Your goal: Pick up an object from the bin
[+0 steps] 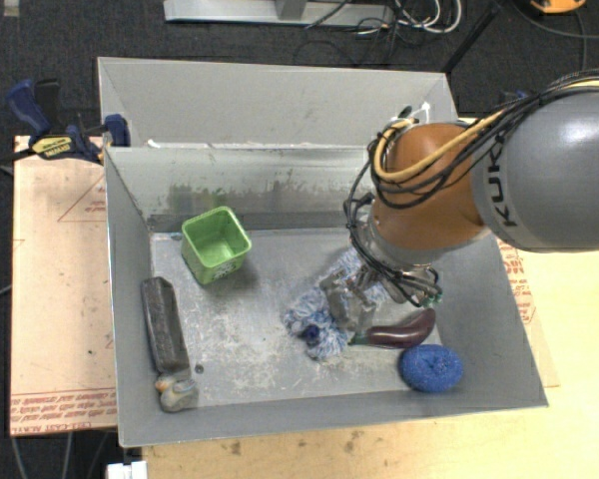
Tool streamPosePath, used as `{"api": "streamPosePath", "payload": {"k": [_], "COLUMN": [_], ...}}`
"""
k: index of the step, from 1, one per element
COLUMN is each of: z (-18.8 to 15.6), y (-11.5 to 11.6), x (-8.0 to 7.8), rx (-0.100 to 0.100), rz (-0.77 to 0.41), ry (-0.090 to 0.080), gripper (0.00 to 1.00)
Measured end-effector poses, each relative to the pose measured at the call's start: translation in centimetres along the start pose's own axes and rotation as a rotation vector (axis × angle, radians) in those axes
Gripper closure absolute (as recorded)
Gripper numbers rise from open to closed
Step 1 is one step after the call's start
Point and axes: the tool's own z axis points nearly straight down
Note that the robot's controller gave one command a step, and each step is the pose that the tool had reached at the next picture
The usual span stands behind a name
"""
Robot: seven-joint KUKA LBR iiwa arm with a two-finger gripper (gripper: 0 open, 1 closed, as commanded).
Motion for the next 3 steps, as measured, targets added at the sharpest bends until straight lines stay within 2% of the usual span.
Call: {"api": "streamPosePath", "payload": {"k": [2,3], "z": [0.0,-3.3], "y": [0.8,1.8], "x": [0.1,0.7], "rx": [0.000,-0.001], "rz": [-0.001,-0.005], "ry": [0.001,0.003], "gripper": [1.00,1.00]}}
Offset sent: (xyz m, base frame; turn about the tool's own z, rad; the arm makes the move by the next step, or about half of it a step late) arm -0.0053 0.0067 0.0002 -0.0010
